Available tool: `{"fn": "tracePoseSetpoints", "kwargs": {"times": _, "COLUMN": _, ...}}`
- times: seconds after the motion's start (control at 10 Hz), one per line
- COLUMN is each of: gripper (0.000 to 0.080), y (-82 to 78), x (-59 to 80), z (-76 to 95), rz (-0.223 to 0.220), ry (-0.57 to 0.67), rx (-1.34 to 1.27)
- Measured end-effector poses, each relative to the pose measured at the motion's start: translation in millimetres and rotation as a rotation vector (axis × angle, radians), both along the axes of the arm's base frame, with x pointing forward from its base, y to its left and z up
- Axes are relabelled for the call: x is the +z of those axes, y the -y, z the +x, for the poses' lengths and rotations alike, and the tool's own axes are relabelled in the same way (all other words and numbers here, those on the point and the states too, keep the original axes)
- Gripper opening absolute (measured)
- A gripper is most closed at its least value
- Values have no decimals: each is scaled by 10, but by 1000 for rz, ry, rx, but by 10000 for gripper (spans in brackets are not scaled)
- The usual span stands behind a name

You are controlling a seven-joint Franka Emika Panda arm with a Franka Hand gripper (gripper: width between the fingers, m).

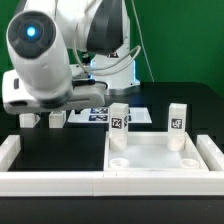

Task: Assemble square table

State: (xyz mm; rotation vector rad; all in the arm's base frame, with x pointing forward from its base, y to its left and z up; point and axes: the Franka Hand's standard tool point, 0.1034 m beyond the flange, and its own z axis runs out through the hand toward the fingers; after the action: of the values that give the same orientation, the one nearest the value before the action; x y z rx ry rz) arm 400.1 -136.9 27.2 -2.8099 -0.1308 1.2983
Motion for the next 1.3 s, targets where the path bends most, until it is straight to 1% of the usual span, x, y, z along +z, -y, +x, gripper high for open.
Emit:
{"fn": "tracePoseSetpoints", "kwargs": {"times": 0.2, "gripper": 649, "y": -22, "x": -10, "z": -1, "rz": 5, "ry": -5, "rx": 9}}
{"fn": "tracePoseSetpoints", "kwargs": {"times": 0.3, "gripper": 649, "y": -1, "x": -16, "z": -10, "rz": 10, "ry": -7, "rx": 21}}
{"fn": "tracePoseSetpoints", "kwargs": {"times": 0.4, "gripper": 649, "y": 97, "x": -21, "z": -54, "rz": -3, "ry": -21, "rx": 45}}
{"fn": "tracePoseSetpoints", "kwargs": {"times": 0.5, "gripper": 649, "y": 135, "x": -18, "z": -105, "rz": -30, "ry": -34, "rx": 36}}
{"fn": "tracePoseSetpoints", "kwargs": {"times": 0.6, "gripper": 649, "y": 109, "x": -34, "z": -148, "rz": -40, "ry": -45, "rx": 32}}
{"fn": "tracePoseSetpoints", "kwargs": {"times": 0.7, "gripper": 649, "y": 92, "x": -39, "z": -131, "rz": -24, "ry": -42, "rx": 43}}
{"fn": "tracePoseSetpoints", "kwargs": {"times": 1.0, "gripper": 649, "y": 80, "x": -52, "z": -138, "rz": -16, "ry": -45, "rx": 52}}
{"fn": "tracePoseSetpoints", "kwargs": {"times": 1.1, "gripper": 649, "y": 101, "x": -109, "z": -211, "rz": -7, "ry": -57, "rx": 64}}
{"fn": "tracePoseSetpoints", "kwargs": {"times": 1.2, "gripper": 649, "y": 107, "x": -177, "z": -334, "rz": -2, "ry": -70, "rx": 64}}
{"fn": "tracePoseSetpoints", "kwargs": {"times": 1.3, "gripper": 649, "y": 78, "x": -225, "z": -428, "rz": 3, "ry": -66, "rx": 65}}
